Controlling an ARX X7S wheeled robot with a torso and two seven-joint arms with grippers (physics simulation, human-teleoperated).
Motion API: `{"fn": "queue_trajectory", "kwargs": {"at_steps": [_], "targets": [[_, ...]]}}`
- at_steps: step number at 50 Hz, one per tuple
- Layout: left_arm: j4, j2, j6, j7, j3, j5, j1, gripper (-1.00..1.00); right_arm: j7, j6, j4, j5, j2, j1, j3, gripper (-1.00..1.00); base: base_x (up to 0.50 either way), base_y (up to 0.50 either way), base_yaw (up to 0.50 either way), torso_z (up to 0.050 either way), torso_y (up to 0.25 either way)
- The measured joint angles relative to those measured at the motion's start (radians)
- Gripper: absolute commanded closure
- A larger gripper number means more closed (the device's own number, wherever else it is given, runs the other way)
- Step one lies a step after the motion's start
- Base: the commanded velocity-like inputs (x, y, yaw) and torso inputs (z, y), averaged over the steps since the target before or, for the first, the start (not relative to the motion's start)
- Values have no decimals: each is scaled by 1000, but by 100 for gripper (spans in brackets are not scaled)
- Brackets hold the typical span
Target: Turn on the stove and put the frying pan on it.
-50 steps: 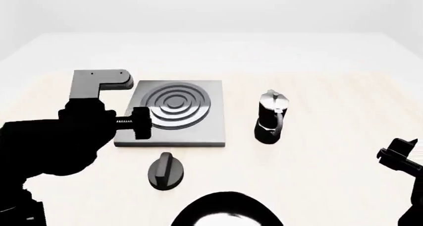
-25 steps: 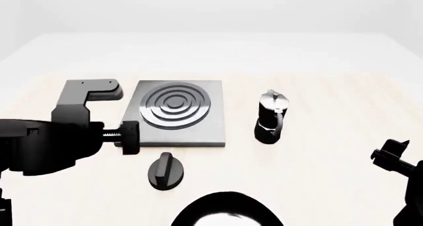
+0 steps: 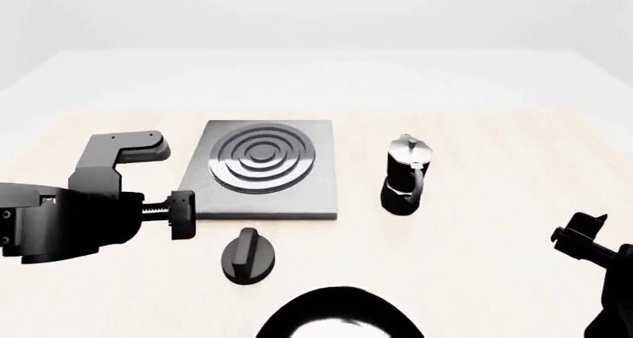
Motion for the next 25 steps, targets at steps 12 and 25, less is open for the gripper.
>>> {"fn": "queue_trajectory", "kwargs": {"at_steps": [12,25], "targets": [[-66,-39,36,232,76,143,-7,-100,3,7,-5,5,3,3,-2,-100,0,0,0,0,0],[-109,-37,73,364,148,235,-7,-100,6,12,-10,10,4,3,-4,-100,0,0,0,0,0]]}}
